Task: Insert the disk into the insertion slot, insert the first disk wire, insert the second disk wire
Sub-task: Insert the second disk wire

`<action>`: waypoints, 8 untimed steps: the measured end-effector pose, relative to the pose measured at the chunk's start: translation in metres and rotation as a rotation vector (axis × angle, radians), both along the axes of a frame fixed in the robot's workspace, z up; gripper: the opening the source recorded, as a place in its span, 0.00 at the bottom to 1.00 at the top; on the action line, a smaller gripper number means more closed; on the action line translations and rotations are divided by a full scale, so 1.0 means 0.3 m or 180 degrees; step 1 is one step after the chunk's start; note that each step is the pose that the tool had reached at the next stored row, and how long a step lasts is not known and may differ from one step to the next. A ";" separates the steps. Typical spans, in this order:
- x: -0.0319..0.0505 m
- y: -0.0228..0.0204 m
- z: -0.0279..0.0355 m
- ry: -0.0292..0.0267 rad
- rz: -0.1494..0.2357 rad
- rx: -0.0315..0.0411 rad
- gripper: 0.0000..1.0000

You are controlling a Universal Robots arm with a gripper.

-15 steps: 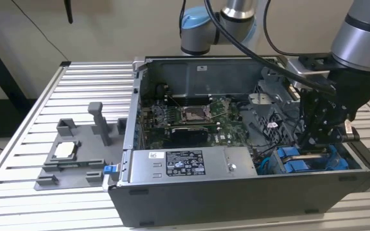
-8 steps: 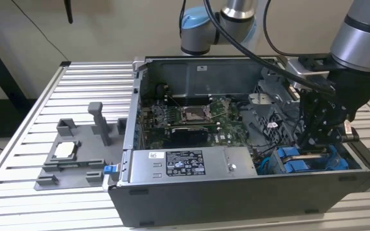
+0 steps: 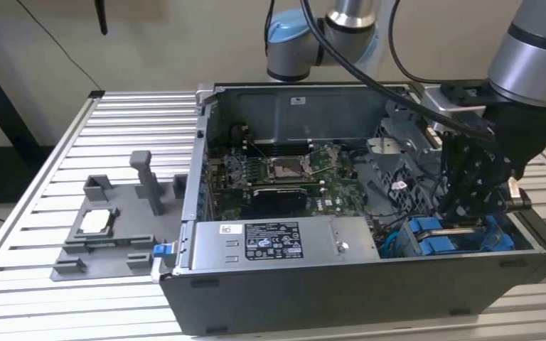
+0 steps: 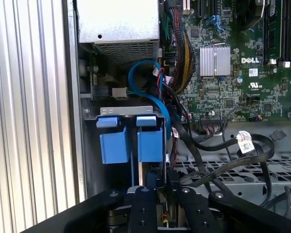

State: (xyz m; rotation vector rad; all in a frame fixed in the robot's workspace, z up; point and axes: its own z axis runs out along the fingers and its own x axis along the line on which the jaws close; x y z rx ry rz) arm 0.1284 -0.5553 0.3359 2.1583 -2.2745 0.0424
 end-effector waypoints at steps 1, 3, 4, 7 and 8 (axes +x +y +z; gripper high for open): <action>0.000 -0.001 0.002 0.0000 0.0000 0.0000 0.24; 0.000 -0.003 0.012 0.0000 0.0000 0.0000 0.24; 0.000 -0.004 0.017 0.0000 0.0000 0.0000 0.24; 0.000 -0.006 0.026 0.0000 0.0000 0.0000 0.24; 0.000 -0.006 0.027 0.0000 0.0000 0.0000 0.24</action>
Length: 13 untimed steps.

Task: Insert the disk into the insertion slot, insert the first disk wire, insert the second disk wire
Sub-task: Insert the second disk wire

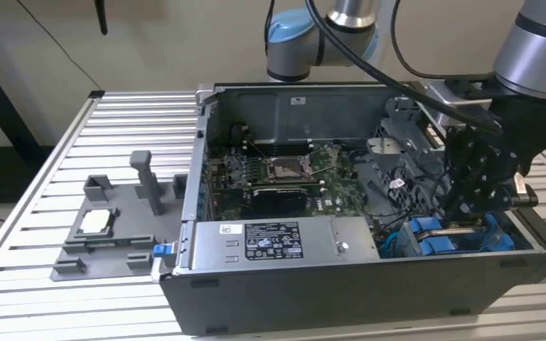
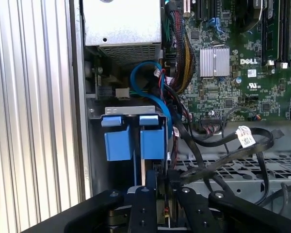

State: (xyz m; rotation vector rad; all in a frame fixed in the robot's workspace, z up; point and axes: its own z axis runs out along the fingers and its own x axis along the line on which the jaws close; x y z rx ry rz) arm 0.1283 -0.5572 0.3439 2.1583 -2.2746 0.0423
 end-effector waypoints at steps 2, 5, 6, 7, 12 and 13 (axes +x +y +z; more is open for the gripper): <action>0.000 -0.002 0.000 0.0000 0.0000 0.0000 0.24; -0.002 -0.002 0.003 -0.0002 0.0000 0.0000 0.24; -0.003 -0.002 0.008 -0.0006 0.0000 0.0000 0.24; -0.005 -0.002 0.012 -0.0009 0.0000 0.0001 0.24; -0.016 -0.002 0.030 -0.0043 0.0000 0.0001 0.24; -0.018 -0.002 0.034 -0.0049 0.0000 0.0001 0.24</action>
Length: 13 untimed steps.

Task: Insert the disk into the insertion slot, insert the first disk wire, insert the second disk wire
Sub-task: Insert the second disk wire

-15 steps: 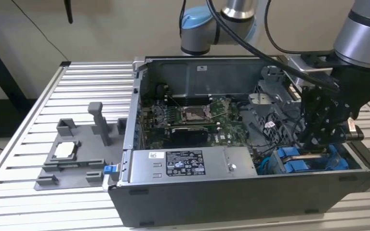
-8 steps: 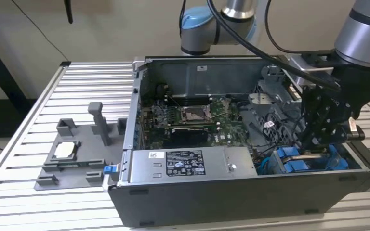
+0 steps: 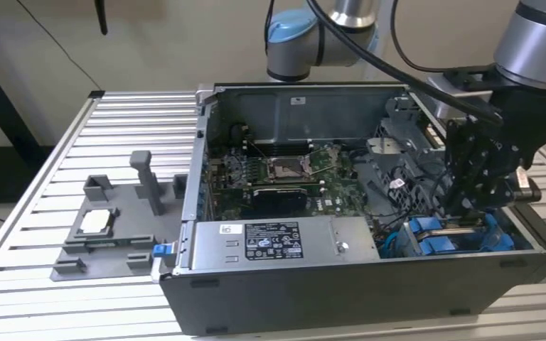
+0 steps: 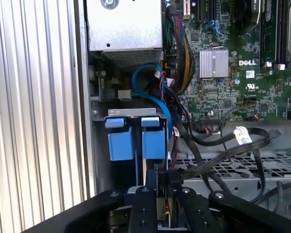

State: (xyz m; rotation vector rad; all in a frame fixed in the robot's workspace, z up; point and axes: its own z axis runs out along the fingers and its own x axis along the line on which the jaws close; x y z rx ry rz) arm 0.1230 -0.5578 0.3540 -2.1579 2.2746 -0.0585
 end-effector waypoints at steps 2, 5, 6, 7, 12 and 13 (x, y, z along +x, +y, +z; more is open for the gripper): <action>-0.005 0.000 0.004 -0.0018 0.0000 0.0001 0.24; -0.018 0.001 0.013 -0.0060 0.0000 0.0000 0.24; -0.024 0.001 0.017 -0.0070 0.0000 0.0000 0.24; -0.031 0.002 0.020 -0.0084 0.0000 0.0002 0.24; -0.071 0.004 0.028 -0.0158 0.0000 0.0007 0.24; -0.076 0.004 0.034 -0.0170 0.0000 0.0008 0.24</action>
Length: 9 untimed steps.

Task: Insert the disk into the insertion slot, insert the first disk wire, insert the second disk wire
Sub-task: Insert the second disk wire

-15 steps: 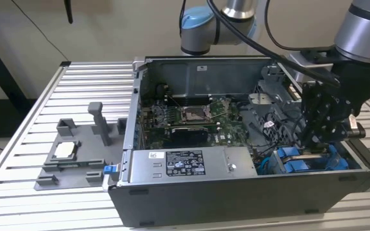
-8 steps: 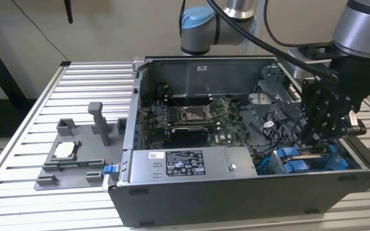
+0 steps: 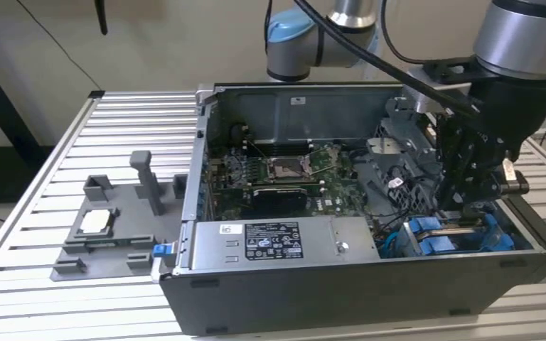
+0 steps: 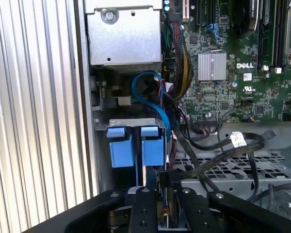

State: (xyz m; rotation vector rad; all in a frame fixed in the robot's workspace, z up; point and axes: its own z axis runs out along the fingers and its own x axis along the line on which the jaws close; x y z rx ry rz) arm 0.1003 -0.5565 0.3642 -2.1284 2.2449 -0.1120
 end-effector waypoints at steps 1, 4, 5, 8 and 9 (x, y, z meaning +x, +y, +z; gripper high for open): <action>-0.002 0.001 0.010 -0.0008 0.0000 0.0001 0.24; -0.012 0.001 0.037 -0.0029 0.0000 0.0001 0.24; -0.017 0.002 0.038 -0.0040 0.0000 0.0001 0.24; -0.045 0.016 0.038 -0.0076 0.0000 0.0001 0.24; -0.052 0.020 0.038 -0.0084 0.0000 0.0001 0.24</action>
